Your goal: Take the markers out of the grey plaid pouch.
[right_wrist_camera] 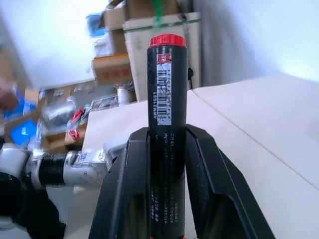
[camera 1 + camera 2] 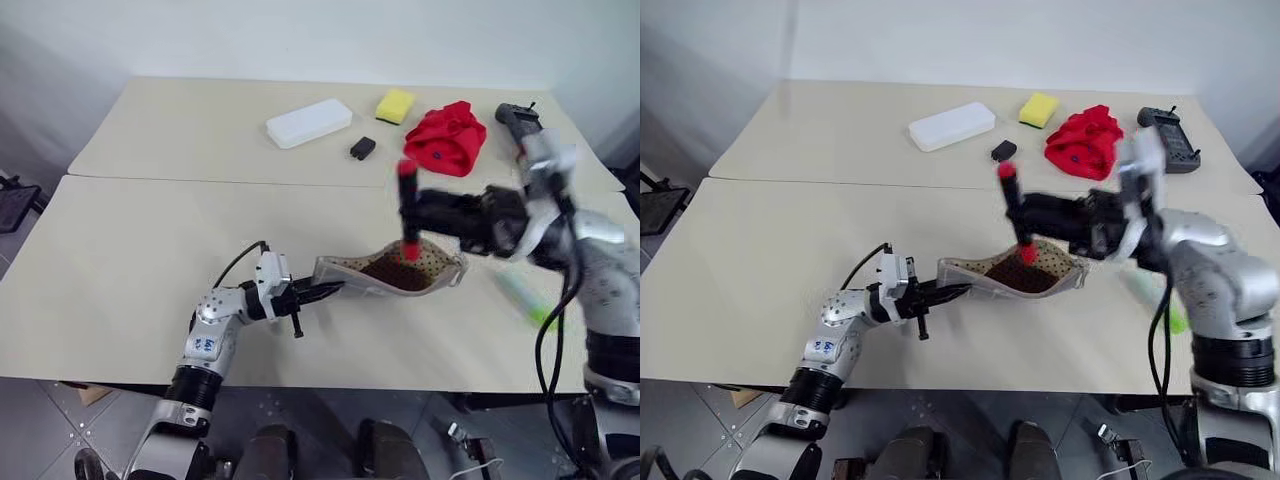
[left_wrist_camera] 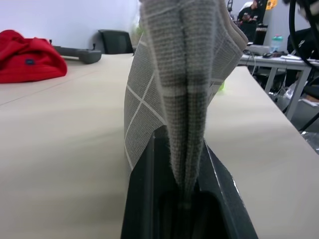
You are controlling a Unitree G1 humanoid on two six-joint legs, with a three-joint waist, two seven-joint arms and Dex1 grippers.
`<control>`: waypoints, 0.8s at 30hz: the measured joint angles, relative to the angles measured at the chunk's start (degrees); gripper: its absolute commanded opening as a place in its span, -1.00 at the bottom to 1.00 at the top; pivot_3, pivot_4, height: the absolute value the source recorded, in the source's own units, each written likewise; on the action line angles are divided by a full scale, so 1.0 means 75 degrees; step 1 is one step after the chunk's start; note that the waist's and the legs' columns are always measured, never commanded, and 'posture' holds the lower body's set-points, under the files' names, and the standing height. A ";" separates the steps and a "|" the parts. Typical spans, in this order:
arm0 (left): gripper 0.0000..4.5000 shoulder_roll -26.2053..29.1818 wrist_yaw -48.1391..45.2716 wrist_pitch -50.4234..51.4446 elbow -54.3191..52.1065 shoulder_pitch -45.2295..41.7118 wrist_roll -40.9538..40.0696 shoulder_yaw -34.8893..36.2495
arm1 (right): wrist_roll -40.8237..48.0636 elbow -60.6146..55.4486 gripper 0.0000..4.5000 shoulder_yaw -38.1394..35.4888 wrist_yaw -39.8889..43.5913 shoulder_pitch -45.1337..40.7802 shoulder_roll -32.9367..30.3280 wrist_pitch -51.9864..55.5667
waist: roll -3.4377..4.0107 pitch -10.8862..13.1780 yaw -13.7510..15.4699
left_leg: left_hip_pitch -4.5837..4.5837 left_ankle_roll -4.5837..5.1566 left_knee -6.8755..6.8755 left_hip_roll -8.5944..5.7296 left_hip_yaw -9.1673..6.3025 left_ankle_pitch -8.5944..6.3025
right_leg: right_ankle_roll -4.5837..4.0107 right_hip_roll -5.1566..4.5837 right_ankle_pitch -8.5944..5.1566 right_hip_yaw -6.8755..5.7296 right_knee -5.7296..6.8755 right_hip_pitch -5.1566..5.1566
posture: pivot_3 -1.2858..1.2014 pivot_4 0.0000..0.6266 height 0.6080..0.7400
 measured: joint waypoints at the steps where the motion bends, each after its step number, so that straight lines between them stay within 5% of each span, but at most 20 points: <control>1: -1.00 0.0109 -0.0051 0.0024 -0.0051 0.0027 -0.0029 0.0030 | -0.0053 0.0383 -0.74 -0.0146 -0.0090 0.0045 -0.0412 0.0300 | 0.0000 0.0000 0.0028 | -0.0002 0.0004 0.0000 -0.0002 0.0000 -0.0002 | 0.0000 -0.0003 0.0000 -0.0001 -0.0001 0.0000 | 0.03 -0.52 1.00; 7: -1.00 0.0438 -0.0235 0.0214 -0.0259 0.0182 -0.0205 0.0204 | -0.1340 0.1276 -0.74 0.0346 0.0239 0.1607 -0.2150 0.0915 | 0.0003 -0.0001 0.0009 | -0.0002 0.0009 -0.0023 -0.0006 0.0017 -0.0005 | 0.0000 0.0000 0.0000 0.0000 -0.0019 -0.0004 | 0.03 -0.52 1.00; 17: -1.00 0.0394 -0.0180 0.0352 -0.0406 0.0294 -0.0351 0.0249 | -0.3011 0.1408 -0.74 0.0897 -0.0376 0.2501 -0.2170 0.0507 | 0.0016 0.0001 0.0011 | 0.0003 0.0007 -0.0023 -0.0004 0.0034 -0.0004 | 0.0005 0.0003 0.0003 0.0012 -0.0018 -0.0009 | 0.03 -0.52 1.00; 24: -1.00 0.0381 -0.0087 0.0584 -0.0374 0.0138 -0.0429 0.0383 | -0.3355 0.1389 0.30 0.0875 -0.0523 0.2614 -0.2004 0.0065 | 0.0016 0.0001 0.0019 | 0.0000 0.0007 -0.0023 -0.0005 0.0036 -0.0003 | 0.0006 0.0004 0.0003 0.0007 -0.0022 -0.0007 | 0.03 -0.52 1.00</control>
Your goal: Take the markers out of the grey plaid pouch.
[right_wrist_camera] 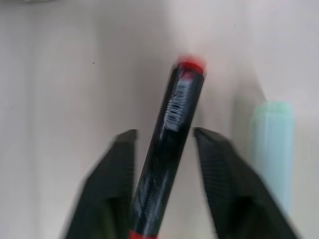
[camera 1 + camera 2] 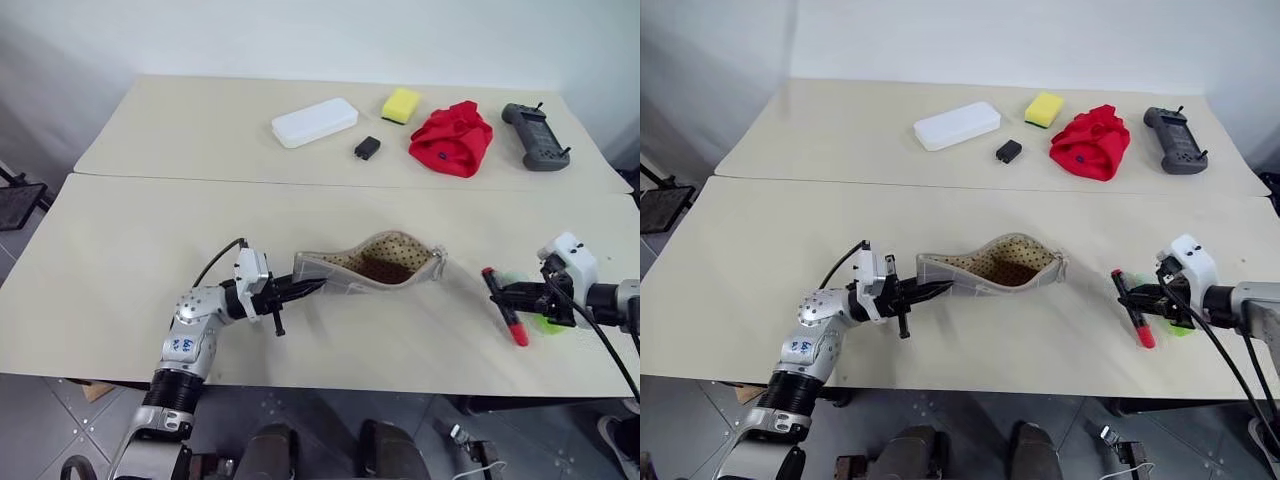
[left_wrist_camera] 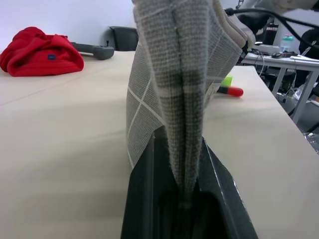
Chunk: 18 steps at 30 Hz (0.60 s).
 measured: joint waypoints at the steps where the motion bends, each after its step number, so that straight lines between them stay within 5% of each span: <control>1: -1.00 0.0064 -0.0043 0.0122 -0.0001 0.0005 -0.0055 0.0020 | -0.0018 0.0029 0.46 -0.0054 0.0130 0.0001 0.0003 -0.0226 | 0.0000 0.0000 -0.0003 | 0.0000 0.0000 0.0000 0.0000 0.0003 0.0000 | 0.0000 0.0001 0.0000 0.0000 -0.0001 0.0000 | 0.03 -0.52 1.00; 5: -1.00 0.0407 -0.0123 0.1023 -0.0232 0.0113 -0.0506 0.0225 | 0.0146 0.0118 0.98 -0.0673 0.0964 -0.0002 0.0181 -0.1355 | 0.0000 0.0001 -0.0010 | 0.0001 0.0000 -0.0002 0.0004 0.0014 0.0000 | 0.0000 0.0006 0.0000 -0.0002 -0.0002 0.0002 | 0.03 -0.52 1.00; 14: -1.00 0.2016 0.2304 0.6849 -0.1782 0.0802 -0.4028 0.2708 | 0.0589 -0.0231 0.98 -0.1104 0.1864 -0.0235 0.2003 -0.3558 | -0.0005 0.0006 -0.0097 | 0.0009 -0.0007 -0.0009 0.0054 -0.0014 0.0003 | 0.0000 0.0010 0.0000 0.0009 0.0004 0.0002 | 0.03 -0.52 1.00; 18: -1.00 0.1786 0.4485 0.8171 -0.1350 0.1168 -0.5361 0.4427 | 0.0370 -0.0455 0.98 -0.0713 0.2064 -0.0177 0.2732 -0.4489 | -0.0005 0.0007 -0.0098 | 0.0012 -0.0009 -0.0011 0.0058 -0.0021 0.0003 | 0.0000 0.0010 0.0000 0.0010 0.0004 0.0004 | 0.03 -0.52 1.00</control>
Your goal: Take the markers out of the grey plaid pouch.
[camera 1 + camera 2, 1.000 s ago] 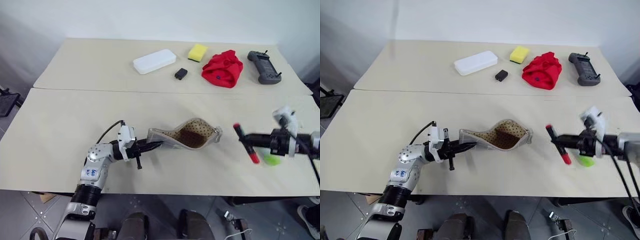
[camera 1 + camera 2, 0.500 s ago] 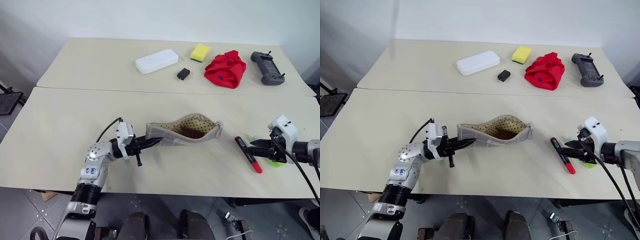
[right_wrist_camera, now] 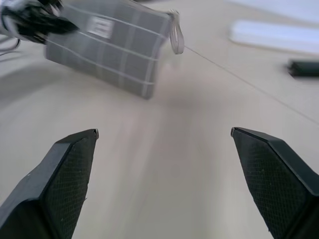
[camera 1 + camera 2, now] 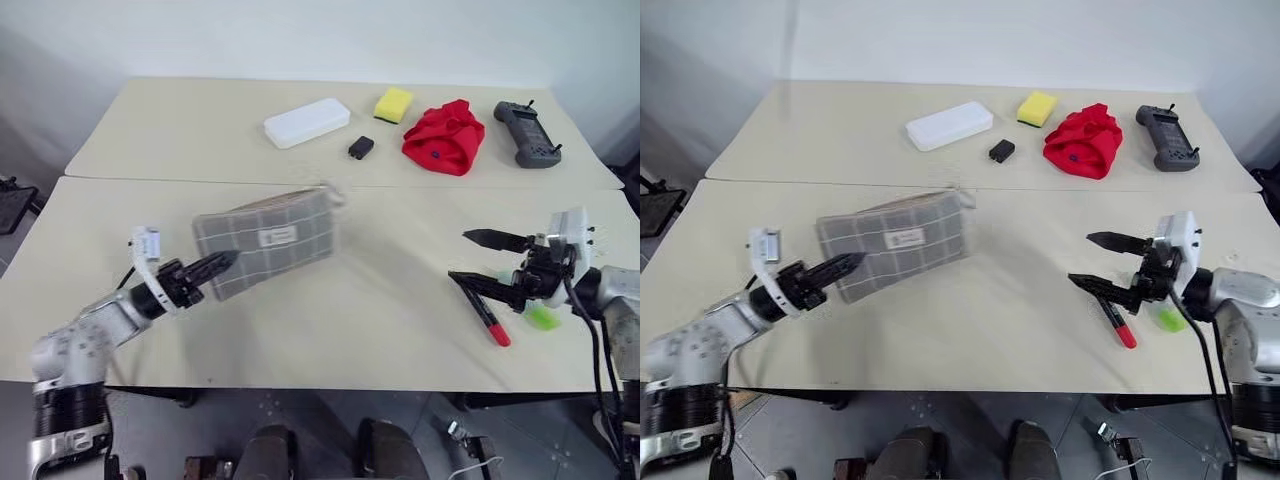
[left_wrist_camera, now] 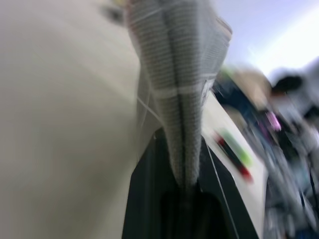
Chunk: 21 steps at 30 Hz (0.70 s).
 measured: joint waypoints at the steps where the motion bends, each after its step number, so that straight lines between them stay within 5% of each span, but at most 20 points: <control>1: -1.00 -0.0117 0.0667 0.0251 0.0055 0.0168 -0.0471 0.0568 | -0.0057 -0.0092 0.98 0.0137 0.0009 0.0022 0.0264 -0.0288 | 0.0000 0.0000 -0.0012 | 0.0002 -0.0003 -0.0001 0.0001 -0.0002 -0.0002 | 0.0000 0.0000 0.0000 0.0001 0.0000 0.0000 | 0.03 -0.52 1.00; 3: -1.00 -0.0249 0.1512 0.0562 -0.0005 0.0513 -0.1066 0.1116 | -0.0143 -0.0110 0.98 0.0245 -0.0011 0.0120 0.0609 -0.0662 | 0.0000 0.0000 -0.0013 | 0.0002 -0.0005 -0.0004 -0.0007 -0.0002 -0.0003 | -0.0001 -0.0004 0.0000 0.0003 0.0001 -0.0001 | 0.03 -0.52 1.00; 7: -0.53 -0.0574 0.2687 0.0773 -0.0333 0.0891 -0.1753 0.1442 | -0.0302 -0.0060 1.00 0.0488 0.0095 0.0127 0.0671 -0.1053 | -0.0002 0.0000 0.0096 | 0.0004 -0.0005 0.0002 -0.0015 -0.0006 -0.0002 | -0.0001 -0.0007 0.0000 0.0006 0.0002 0.0006 | 0.03 -0.52 1.00; 13: 0.29 -0.0315 0.3209 0.0291 -0.0931 0.1362 -0.1219 0.1420 | -0.0400 0.0301 1.00 0.0648 0.0180 -0.0023 0.0731 -0.1235 | -0.0002 0.0000 0.0045 | 0.0043 -0.0012 -0.0032 -0.0046 0.0031 -0.0003 | -0.0011 0.0004 -0.0005 0.0036 0.0004 0.0007 | 0.03 -0.52 1.00; 18: 0.94 0.1744 0.1451 -0.0976 -0.1622 0.3014 0.0908 0.0612 | -0.0392 0.0442 1.00 0.0633 0.0315 -0.0156 0.0672 -0.1306 | -0.0001 0.0001 -0.0136 | 0.0087 -0.0028 -0.0078 -0.0043 0.0078 -0.0010 | -0.0031 0.0013 -0.0017 0.0064 0.0004 0.0007 | 0.03 -0.52 1.00; 21: 0.99 0.2355 -0.0082 -0.2508 -0.1708 0.3908 0.2325 0.0409 | -0.0391 0.0555 1.00 0.0565 0.0331 -0.0144 0.0608 -0.1324 | 0.0012 0.0005 -0.0144 | 0.0108 -0.0028 -0.0106 -0.0034 0.0119 -0.0011 | -0.0037 0.0013 -0.0020 0.0082 -0.0005 -0.0003 | 0.03 -0.52 1.00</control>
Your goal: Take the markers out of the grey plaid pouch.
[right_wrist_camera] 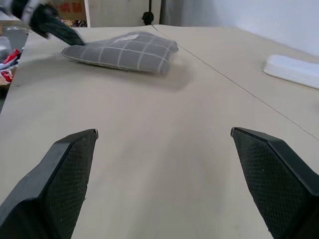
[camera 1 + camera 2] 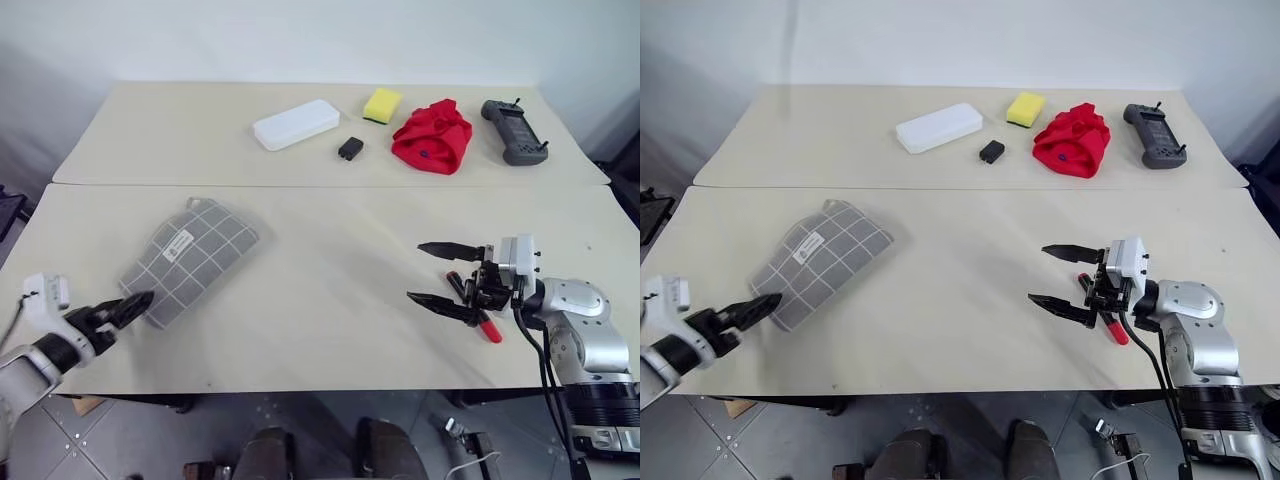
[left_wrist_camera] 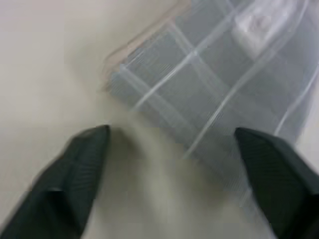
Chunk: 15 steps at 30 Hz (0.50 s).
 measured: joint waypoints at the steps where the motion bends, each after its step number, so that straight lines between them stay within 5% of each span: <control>1: 0.99 0.0025 -0.0473 -0.0502 0.0013 0.0166 0.0295 -0.0003 | 0.0003 -0.0001 1.00 -0.0017 0.0000 0.0002 -0.0008 0.0000 | 0.0001 0.0000 0.0003 | 0.0000 -0.0004 -0.0002 0.0010 0.0005 -0.0002 | -0.0003 0.0001 -0.0002 -0.0001 -0.0001 -0.0003 | 0.03 -0.52 1.00; 8: 0.99 0.0312 -0.3505 -0.4506 0.0746 0.0688 0.1958 0.0385 | 0.0047 0.0027 1.00 -0.0180 0.0833 0.0626 -0.1029 -0.0109 | 0.0003 0.0003 0.0070 | -0.0007 0.0005 -0.0019 0.0057 0.0050 -0.0014 | -0.0009 -0.0001 -0.0005 -0.0014 -0.0025 -0.0008 | 0.03 -0.52 1.00; 15: 0.99 0.0419 -0.4337 -0.6035 0.1171 0.0214 0.2611 0.0232 | -0.0342 0.1155 1.00 -0.0526 0.1120 0.0457 -0.1367 -0.1268 | 0.0019 0.0009 -0.0019 | 0.0010 0.0012 -0.0038 0.0068 0.0058 -0.0018 | -0.0005 -0.0001 -0.0002 -0.0011 -0.0024 -0.0018 | 0.03 -0.52 1.00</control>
